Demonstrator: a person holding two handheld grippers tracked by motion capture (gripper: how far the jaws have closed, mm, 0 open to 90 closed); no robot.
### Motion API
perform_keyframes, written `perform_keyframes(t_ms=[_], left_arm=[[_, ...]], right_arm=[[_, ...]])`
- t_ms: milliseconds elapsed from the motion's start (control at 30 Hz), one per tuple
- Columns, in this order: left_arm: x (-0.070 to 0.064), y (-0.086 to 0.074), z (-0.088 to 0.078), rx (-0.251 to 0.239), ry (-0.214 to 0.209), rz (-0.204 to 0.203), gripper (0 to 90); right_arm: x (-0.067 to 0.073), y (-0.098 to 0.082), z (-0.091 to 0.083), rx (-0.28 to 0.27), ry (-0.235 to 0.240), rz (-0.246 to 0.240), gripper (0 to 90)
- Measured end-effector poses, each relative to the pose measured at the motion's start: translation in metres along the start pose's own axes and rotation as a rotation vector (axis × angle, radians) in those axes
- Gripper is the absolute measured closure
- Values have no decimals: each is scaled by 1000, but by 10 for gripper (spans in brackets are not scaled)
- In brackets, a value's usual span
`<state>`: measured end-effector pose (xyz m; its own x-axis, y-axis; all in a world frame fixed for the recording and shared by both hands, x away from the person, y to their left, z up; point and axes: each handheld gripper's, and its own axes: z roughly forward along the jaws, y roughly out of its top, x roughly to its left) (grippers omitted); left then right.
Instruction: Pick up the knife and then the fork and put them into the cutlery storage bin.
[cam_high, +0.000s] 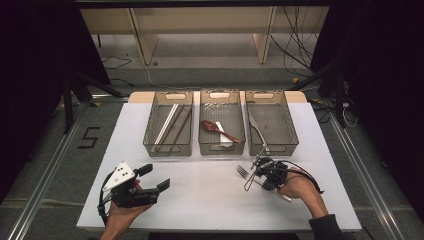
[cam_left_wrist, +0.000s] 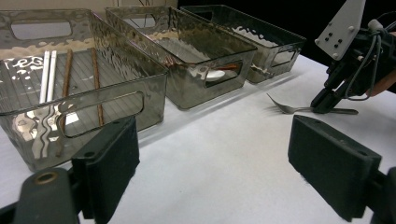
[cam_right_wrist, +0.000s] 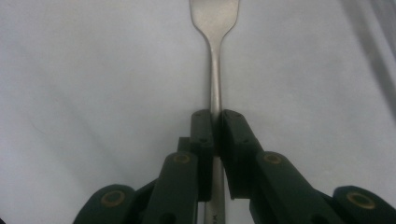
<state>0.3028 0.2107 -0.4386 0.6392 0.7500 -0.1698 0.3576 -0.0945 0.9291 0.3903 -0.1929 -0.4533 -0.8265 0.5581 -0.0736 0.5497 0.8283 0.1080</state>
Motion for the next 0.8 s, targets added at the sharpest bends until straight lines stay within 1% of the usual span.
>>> perform_keyframes(t_ms=[67,100,133,200,233,300,333,400,567,800], left_arm=[[0,0,0,1,1,1,159],[0,0,0,1,0,1,160],[0,0,0,0,0,0,159],[0,0,0,0,0,0,160],[0,0,0,0,0,1,160],[0,0,0,1,1,1,159],[0,0,0,-1,1,0,159],[0,0,0,-1,1,0,160],[0,0,0,2,0,3,160],[0,0,0,0,2,2,160]], right_arm=[[-1,-1,-1,4,1,-11,840],[-1,-1,-1,-4,5,-4,840],[-1,-1,-2,-1,2,-11,841],[-1,-2,-4,-12,6,-9,842],[-2,-2,-6,-18,2,-22,842],[-2,-3,-11,-40,2,-4,842],[-3,-3,-13,-48,1,-10,842],[-3,-4,-18,-65,2,4,842],[-5,-6,-24,-104,3,11,842],[-10,-10,-33,-172,-2,52,841]])
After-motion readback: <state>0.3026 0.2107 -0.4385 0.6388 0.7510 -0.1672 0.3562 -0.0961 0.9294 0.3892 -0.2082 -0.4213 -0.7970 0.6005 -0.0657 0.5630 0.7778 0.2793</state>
